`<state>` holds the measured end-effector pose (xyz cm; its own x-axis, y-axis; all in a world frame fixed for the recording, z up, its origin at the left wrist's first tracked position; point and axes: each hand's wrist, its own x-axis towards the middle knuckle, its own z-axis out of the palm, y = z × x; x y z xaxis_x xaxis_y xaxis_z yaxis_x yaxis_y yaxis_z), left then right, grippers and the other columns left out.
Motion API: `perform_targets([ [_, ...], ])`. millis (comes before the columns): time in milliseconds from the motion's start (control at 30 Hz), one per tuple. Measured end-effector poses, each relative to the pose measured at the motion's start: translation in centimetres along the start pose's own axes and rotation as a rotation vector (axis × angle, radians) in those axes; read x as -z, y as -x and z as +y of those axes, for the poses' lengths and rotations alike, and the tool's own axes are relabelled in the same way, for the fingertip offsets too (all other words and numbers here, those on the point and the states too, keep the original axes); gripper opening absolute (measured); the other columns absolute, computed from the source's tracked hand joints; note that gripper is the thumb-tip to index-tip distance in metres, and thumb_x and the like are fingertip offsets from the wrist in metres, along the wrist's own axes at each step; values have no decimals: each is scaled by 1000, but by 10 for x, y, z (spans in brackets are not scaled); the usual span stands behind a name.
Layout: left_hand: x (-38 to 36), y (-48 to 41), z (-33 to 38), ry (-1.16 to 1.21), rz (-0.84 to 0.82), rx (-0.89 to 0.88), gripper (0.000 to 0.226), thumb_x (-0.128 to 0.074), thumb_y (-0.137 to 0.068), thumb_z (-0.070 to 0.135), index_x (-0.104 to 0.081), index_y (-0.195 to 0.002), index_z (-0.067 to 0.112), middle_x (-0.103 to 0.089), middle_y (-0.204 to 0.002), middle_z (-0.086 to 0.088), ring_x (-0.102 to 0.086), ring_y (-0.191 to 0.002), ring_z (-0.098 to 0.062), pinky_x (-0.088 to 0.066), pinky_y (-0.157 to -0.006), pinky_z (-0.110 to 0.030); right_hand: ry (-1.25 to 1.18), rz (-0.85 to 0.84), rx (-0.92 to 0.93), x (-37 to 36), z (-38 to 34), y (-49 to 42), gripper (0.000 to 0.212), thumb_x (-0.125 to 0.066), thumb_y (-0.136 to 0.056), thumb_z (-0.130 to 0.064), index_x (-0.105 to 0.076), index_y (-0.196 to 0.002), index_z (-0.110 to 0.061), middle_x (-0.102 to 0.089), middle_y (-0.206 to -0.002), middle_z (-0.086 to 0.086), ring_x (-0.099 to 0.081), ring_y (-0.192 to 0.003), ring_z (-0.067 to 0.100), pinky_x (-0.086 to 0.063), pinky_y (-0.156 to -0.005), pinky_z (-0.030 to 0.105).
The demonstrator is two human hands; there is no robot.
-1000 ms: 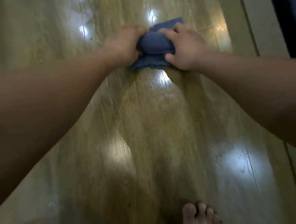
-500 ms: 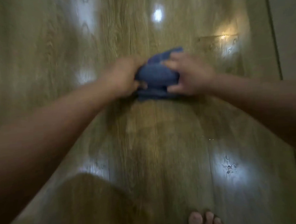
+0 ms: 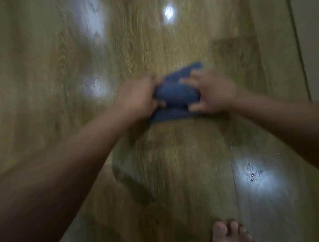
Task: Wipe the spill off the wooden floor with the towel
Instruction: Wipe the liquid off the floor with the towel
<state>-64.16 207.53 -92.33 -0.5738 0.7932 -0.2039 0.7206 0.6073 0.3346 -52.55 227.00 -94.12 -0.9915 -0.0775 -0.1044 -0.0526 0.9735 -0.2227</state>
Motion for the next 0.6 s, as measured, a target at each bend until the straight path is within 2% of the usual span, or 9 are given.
perform_targets([
  [67,12,-52,3,4,63,104,31,-71,-79,28,-66,-108,20,-67,-103,-10,-64,-100,-31,-53,-85,-42,-22,99,-167,12,23,-35,82,-58,-69,-53,-50,-142,-17,-56,-125,18,-55,-114,38,-45,-92,42],
  [133,22,-77,14,-69,94,174,30,-66,-82,25,-66,-111,18,-68,-105,-14,-64,-102,-37,-49,-82,-39,-71,135,-295,17,27,-50,80,-57,-68,-50,-51,-142,-22,-55,-128,16,-53,-118,36,-43,-96,40],
  [167,23,-73,19,-88,71,166,31,-67,-82,31,-66,-110,17,-68,-104,-15,-64,-101,-38,-49,-79,-39,-89,145,-306,17,24,-46,77,-57,-68,-49,-52,-141,-23,-56,-126,15,-53,-118,36,-42,-97,40],
  [267,5,4,17,-24,-52,47,54,-69,-74,58,-62,-111,19,-63,-105,-9,-63,-96,-32,-53,-77,-40,-178,112,-218,-4,-9,23,70,-58,-68,-51,-61,-132,-21,-59,-112,16,-57,-105,38,-46,-89,42],
  [333,-13,99,30,45,-146,-106,53,-64,-74,56,-55,-112,20,-54,-108,-5,-58,-93,-26,-52,-73,-38,-255,47,-78,-21,-60,95,67,-60,-67,-52,-65,-124,-18,-59,-99,13,-56,-88,34,-48,-76,40],
  [400,-28,148,28,82,-185,-265,46,-63,-74,46,-56,-109,17,-54,-102,-6,-55,-85,-24,-53,-65,-39,-285,-20,77,-33,-92,134,65,-65,-68,-51,-66,-122,-15,-56,-91,9,-51,-78,27,-45,-66,36],
  [467,-33,133,16,0,-223,-371,42,-61,-74,47,-59,-105,18,-54,-97,-4,-55,-81,-23,-53,-59,-40,-246,-88,191,-37,-79,126,65,-63,-69,-53,-65,-121,-13,-55,-87,9,-49,-74,26,-42,-62,34],
  [500,-30,117,15,-65,-239,-384,43,-59,-75,51,-59,-104,18,-54,-98,-4,-56,-83,-24,-53,-60,-40,-185,-93,223,-35,-65,112,66,-60,-69,-54,-65,-120,-12,-55,-87,10,-50,-73,28,-42,-62,34],
  [600,-19,43,25,-87,-66,-244,47,-70,-80,47,-60,-111,14,-54,-111,-10,-54,-104,-32,-47,-81,-41,-40,60,153,-18,-8,63,74,-54,-69,-57,-60,-126,-11,-55,-98,18,-54,-84,36,-51,-70,43],
])
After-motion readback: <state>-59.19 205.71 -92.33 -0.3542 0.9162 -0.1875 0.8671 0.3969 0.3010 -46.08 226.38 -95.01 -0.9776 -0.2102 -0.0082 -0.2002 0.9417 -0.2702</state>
